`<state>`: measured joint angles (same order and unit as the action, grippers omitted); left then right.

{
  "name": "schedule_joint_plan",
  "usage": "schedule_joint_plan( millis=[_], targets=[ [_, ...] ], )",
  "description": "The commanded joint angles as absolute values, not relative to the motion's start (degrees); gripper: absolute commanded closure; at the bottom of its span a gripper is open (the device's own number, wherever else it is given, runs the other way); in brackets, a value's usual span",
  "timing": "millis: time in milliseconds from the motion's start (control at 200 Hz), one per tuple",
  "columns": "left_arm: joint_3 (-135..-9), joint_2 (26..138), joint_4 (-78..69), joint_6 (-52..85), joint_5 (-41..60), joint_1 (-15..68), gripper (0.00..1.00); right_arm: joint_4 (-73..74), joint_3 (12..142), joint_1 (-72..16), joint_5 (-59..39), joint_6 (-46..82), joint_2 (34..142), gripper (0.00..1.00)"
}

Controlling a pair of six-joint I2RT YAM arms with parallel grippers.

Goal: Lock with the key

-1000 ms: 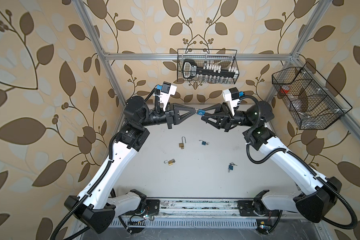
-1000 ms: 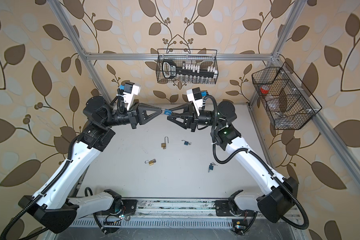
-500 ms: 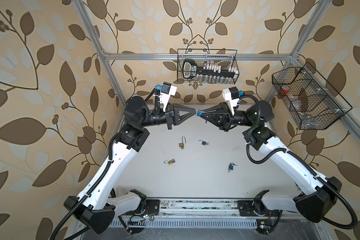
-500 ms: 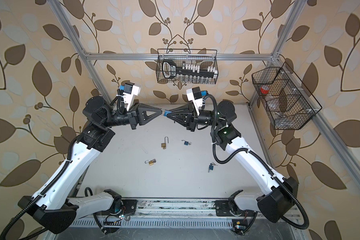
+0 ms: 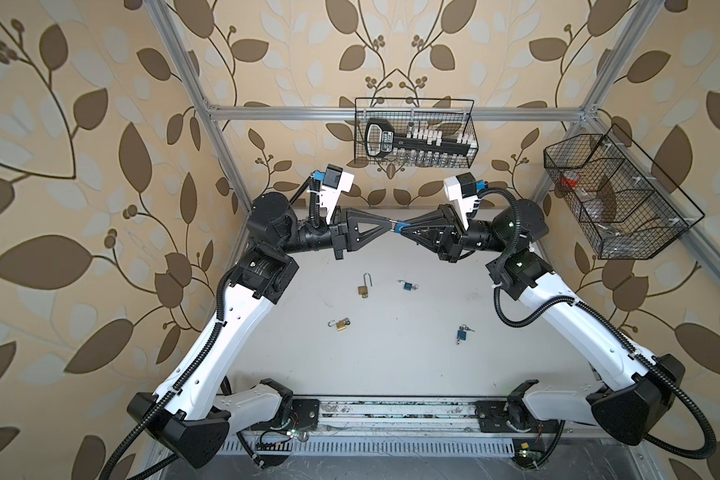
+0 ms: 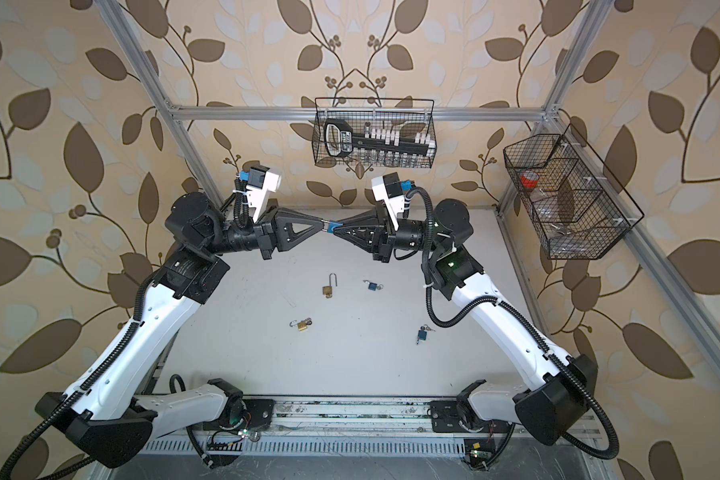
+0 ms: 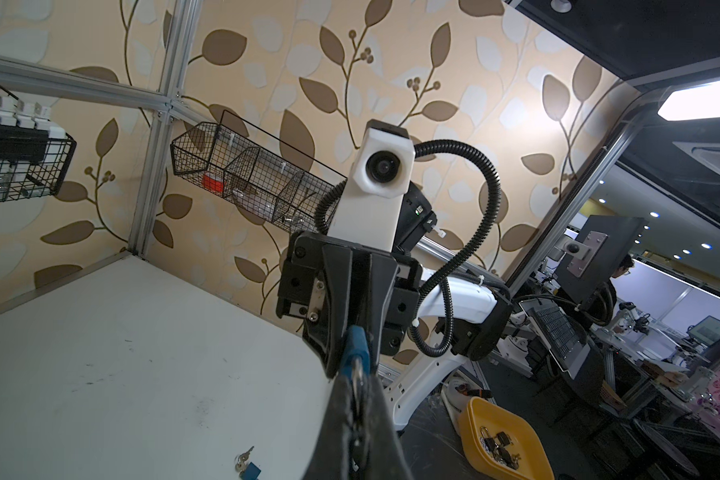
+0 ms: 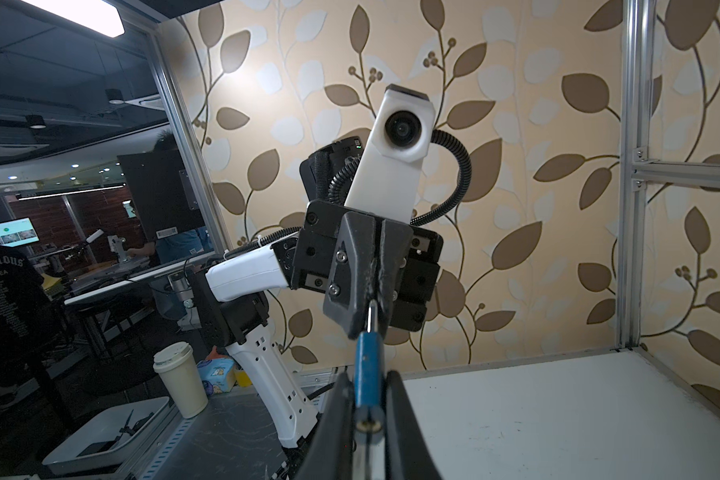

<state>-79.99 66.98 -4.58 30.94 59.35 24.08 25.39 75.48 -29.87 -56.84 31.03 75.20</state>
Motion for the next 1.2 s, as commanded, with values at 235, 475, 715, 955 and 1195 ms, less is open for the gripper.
schedule_joint_plan(
  millis=[235,475,715,955,1195],
  targets=[
    [-81.8,70.5,1.1,23.2,58.9,33.4,1.0,23.2,82.6,-32.0,-56.9,28.2,78.3,1.0],
    [-81.3,68.8,0.4,23.3,55.4,33.3,1.0,17.7,81.2,-31.9,-54.9,22.5,76.3,1.0],
    [-83.1,68.1,2.7,21.8,53.9,32.6,1.0,17.2,79.7,-29.2,-57.8,22.3,74.2,1.0],
    [-86.2,64.7,11.6,14.2,45.8,31.8,0.62,12.4,79.2,-24.4,-62.7,21.7,71.2,1.0],
    [-89.1,64.2,19.4,7.6,43.7,31.7,0.43,-6.9,84.6,-21.8,-66.2,13.1,70.8,1.0]
  ],
)
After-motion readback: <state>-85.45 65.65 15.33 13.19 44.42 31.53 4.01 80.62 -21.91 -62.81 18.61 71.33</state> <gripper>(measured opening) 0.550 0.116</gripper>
